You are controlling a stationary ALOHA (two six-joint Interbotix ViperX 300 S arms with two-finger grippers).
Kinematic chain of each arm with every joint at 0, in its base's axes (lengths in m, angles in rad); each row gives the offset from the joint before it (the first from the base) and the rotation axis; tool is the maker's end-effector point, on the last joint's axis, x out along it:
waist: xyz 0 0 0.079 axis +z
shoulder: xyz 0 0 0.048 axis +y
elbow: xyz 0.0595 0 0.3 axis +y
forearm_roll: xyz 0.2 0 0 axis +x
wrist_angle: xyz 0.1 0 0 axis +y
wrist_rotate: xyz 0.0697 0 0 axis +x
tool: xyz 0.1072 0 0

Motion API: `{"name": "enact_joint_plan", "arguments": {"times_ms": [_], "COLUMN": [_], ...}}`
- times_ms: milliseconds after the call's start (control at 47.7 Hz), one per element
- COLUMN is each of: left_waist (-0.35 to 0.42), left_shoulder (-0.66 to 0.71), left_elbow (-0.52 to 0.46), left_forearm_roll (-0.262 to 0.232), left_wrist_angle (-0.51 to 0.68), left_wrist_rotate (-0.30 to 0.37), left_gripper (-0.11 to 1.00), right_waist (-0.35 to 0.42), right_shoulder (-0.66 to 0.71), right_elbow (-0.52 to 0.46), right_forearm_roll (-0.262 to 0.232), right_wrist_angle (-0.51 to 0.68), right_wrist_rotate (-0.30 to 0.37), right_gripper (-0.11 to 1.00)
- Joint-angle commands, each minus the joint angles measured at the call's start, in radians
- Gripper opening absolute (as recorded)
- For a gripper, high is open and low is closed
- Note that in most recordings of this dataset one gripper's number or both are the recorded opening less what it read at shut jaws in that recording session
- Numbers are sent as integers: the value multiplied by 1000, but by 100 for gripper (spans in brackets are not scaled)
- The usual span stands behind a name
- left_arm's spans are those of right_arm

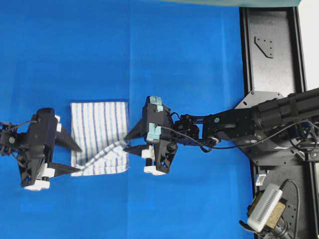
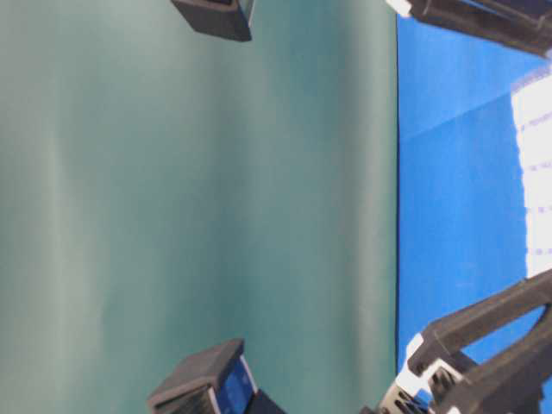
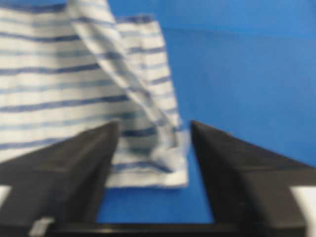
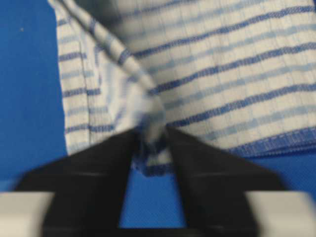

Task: Fold the blue towel.
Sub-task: 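Fold the top end down over the bottom half with both grippers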

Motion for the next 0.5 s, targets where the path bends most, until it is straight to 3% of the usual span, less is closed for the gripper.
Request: {"name": "enact_joint_plan", "arguments": {"times_ms": [0,63,126,272,482], "left_waist": [14,18,31,49,64], "left_shoulder": [-49,-87,-127,-239,-365], "left_elbow": [-5,-6,-5,-3,31], "left_forearm_roll": [2,6,8,8,9], "left_wrist_angle": [18,54,97,196,238], "left_wrist_rotate": [5,17,25,66,130], "left_gripper": [65,76,76,75,75], "right_waist": [3,3,3,-9,-75], "right_shoulder": [-26,-46,-78,-202,-407], "right_elbow": [-23,-23,-20,6,71], "right_forearm_roll": [0,-3,-9,-28,-31], "right_wrist_angle": [2,3,3,17,69], "right_wrist_rotate": [-9,-14,-21,-58,-140], "right_gripper": [69,86,96,91,92]}}
